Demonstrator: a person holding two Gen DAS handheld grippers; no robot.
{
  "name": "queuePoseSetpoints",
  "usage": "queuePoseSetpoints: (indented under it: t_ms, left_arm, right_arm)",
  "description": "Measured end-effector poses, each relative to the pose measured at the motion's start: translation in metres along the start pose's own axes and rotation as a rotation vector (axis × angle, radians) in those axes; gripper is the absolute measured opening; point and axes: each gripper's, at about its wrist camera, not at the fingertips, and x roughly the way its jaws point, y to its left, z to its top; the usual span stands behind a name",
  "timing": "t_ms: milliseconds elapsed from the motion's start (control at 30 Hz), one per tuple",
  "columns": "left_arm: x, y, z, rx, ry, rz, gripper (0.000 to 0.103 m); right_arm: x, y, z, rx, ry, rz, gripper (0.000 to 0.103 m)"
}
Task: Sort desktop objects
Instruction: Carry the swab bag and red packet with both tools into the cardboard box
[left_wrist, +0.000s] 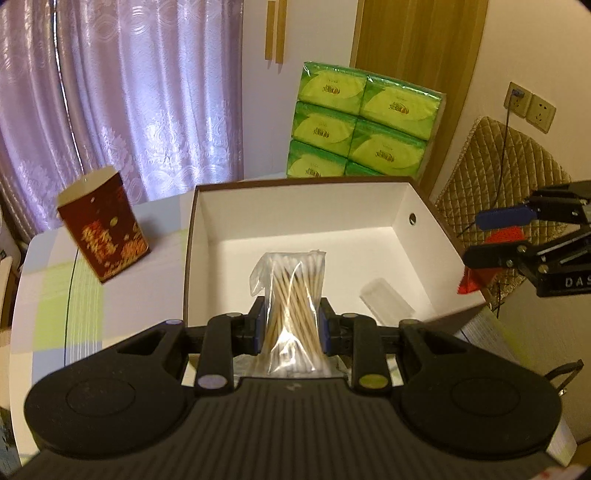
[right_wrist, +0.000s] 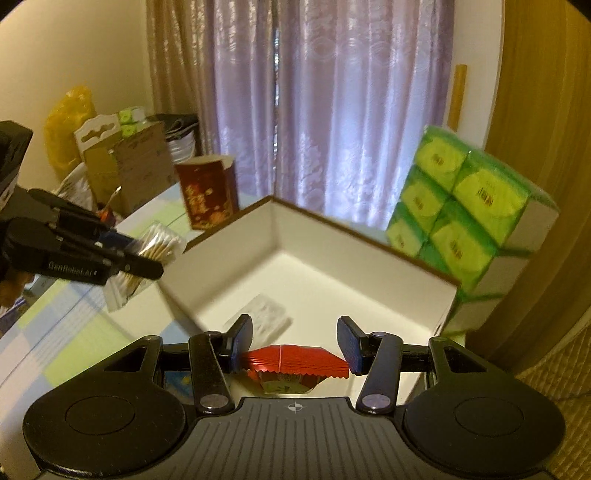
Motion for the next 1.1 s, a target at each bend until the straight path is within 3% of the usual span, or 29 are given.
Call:
queuePoseSetpoints:
  t_ms: [233,500,1100]
  left_arm:
    - [0.045,0.009,0.029,0.014,0.057,0.028,0.023]
    - [0.095,0.025,0.035,-0.011,0.151,0.048,0.023]
    - [0.176,0.024,0.059,0.105,0.181,0.094,0.023]
  right_arm:
    - [0.043,-0.016,0.022,0.034,0.035,-0.02,0.048]
    - [0.095,-0.043,0.015,0.117,0.13,-0.07,0.048]
    - [0.14,-0.074,0.014,0.16,0.171,-0.128,0.048]
